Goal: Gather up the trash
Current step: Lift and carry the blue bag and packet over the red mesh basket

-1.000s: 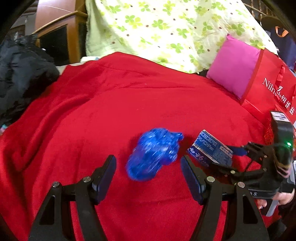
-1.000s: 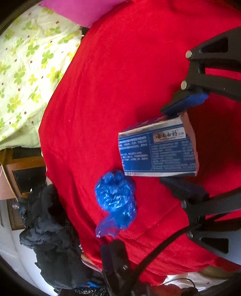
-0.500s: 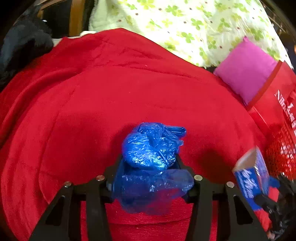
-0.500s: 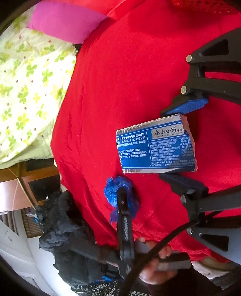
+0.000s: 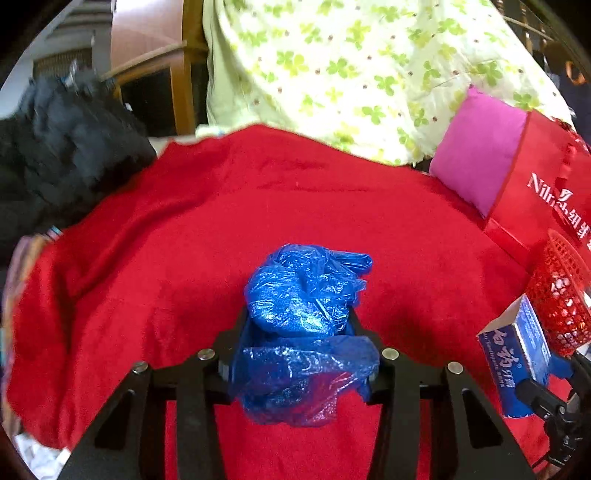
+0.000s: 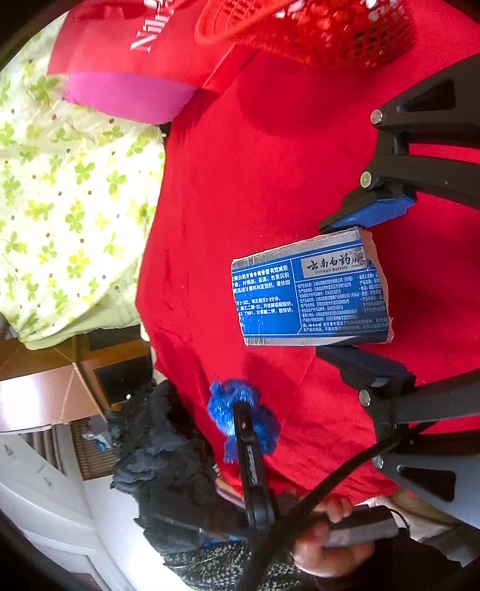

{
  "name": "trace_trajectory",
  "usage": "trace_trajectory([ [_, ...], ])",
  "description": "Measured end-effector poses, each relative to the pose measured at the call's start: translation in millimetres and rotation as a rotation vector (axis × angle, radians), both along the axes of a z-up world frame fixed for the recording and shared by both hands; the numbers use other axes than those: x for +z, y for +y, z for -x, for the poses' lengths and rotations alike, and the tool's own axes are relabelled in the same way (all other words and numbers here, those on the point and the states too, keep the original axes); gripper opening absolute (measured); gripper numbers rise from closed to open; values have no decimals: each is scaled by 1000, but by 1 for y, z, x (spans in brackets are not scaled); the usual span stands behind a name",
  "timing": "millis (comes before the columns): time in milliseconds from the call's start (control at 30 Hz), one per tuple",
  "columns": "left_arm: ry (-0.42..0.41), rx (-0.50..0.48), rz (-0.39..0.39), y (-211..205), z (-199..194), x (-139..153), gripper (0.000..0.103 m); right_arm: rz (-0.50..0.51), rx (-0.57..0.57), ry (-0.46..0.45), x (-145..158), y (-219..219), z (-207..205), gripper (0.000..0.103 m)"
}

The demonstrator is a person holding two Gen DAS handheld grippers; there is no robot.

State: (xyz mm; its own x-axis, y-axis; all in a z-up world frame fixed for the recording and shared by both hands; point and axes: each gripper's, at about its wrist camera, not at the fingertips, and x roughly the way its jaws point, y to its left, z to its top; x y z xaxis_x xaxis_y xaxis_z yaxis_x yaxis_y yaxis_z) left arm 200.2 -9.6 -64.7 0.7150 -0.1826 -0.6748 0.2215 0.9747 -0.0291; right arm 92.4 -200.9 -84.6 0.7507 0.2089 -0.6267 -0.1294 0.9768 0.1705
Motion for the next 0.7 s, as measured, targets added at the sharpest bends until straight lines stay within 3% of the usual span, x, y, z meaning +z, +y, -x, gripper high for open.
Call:
trace_trajectory([
  [200, -112, 15, -52, -19, 51, 35, 48, -25, -18, -53, 21, -8, 33, 63],
  [700, -210, -14, -100, -63, 125, 65, 49, -98, -58, -161, 53, -38, 97, 63],
])
